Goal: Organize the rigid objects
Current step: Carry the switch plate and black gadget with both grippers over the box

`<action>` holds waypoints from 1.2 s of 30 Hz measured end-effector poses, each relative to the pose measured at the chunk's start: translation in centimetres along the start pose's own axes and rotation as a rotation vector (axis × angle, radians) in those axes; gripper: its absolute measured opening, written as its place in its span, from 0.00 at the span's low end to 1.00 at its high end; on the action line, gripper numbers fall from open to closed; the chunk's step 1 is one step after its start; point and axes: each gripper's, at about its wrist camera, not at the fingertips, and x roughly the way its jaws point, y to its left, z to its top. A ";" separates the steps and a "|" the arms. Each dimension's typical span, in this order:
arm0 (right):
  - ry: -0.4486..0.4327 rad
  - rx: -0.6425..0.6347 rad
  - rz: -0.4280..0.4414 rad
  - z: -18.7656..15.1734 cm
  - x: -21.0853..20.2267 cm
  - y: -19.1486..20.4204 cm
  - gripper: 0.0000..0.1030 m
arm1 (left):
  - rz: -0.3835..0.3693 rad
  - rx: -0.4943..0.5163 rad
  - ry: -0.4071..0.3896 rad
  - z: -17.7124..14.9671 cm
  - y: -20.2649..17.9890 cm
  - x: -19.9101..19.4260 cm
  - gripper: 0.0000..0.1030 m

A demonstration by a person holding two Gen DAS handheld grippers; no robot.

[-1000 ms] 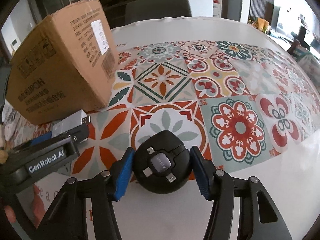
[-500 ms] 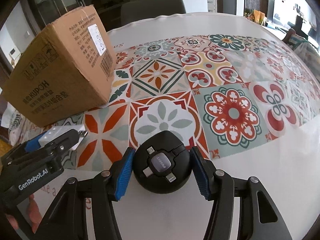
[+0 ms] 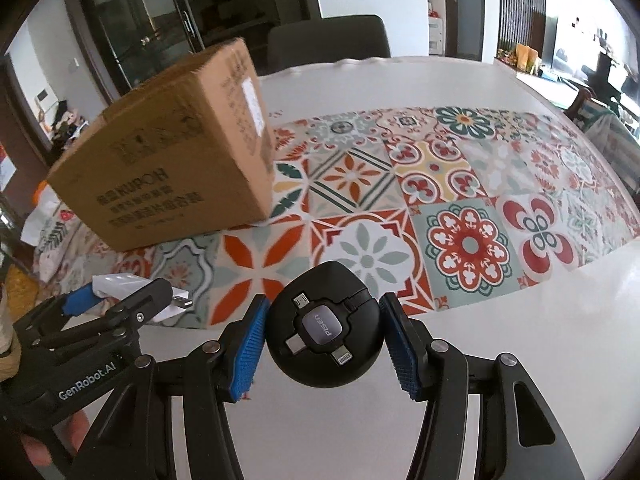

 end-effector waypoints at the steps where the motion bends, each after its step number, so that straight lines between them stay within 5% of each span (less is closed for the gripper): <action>1: -0.005 -0.004 0.003 0.1 -0.3 0.2 0.55 | 0.000 -0.003 -0.006 0.1 0.3 -0.4 0.78; 36: -0.241 -0.132 0.092 8.0 -7.9 9.0 0.55 | 0.008 -0.054 -0.264 8.4 5.0 -10.8 0.78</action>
